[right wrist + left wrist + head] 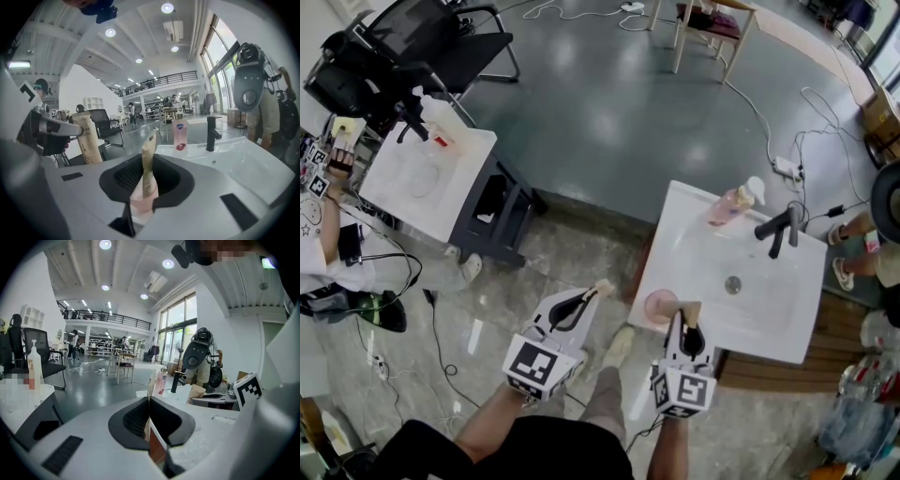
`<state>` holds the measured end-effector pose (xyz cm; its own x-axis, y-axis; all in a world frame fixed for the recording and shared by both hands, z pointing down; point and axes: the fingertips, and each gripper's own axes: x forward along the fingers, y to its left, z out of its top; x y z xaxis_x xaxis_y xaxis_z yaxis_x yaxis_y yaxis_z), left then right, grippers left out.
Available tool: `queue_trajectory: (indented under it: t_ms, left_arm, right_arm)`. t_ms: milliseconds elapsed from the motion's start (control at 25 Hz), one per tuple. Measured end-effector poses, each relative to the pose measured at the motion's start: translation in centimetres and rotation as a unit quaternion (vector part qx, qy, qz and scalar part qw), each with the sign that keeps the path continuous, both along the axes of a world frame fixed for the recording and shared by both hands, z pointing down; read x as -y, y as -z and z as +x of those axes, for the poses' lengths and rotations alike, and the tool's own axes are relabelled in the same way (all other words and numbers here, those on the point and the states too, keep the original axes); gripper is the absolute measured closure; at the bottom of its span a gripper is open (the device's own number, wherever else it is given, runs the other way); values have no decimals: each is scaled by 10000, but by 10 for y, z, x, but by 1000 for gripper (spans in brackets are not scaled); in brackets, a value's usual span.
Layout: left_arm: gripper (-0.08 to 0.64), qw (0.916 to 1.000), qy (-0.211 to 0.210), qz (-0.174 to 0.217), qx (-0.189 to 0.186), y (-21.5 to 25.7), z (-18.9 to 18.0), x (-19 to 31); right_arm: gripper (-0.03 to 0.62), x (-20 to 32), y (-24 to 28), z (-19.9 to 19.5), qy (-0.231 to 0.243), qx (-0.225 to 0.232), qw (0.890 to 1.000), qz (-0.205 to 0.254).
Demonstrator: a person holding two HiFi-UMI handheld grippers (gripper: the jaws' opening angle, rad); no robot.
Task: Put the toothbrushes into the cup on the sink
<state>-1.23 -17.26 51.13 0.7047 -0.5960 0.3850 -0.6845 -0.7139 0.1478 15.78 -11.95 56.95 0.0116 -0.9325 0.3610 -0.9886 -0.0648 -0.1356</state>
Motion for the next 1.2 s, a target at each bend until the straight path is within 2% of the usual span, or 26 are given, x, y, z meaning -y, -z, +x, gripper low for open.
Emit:
queue_trajectory:
  t_ms: [200, 360, 480, 880, 1040, 1200]
  left_arm:
    - [555, 9999, 22, -120, -6, -1, 0, -3]
    - [555, 10000, 0, -66, -9, 0, 0, -3]
    - [555, 9999, 21, -121, -28, -1, -1, -4]
    - [555, 9999, -23, 68, -95, 11, -2, -6]
    - [555, 9999, -16, 19, -167, 18, -2, -8]
    - [555, 9995, -110, 182, -220, 33, 1, -11]
  right_arm:
    - [516, -1, 0, 0, -24, 78, 9999, 61]
    - [415, 1, 1, -3, 38, 213, 9997, 62]
    - [374, 1, -1, -6, 97, 234, 9997, 25]
    - [364, -2, 10, -5, 74, 169, 9998, 67]
    - [364, -4, 20, -5, 82, 83, 9998, 149]
    - [364, -11, 39, -5, 49, -13, 9997, 241]
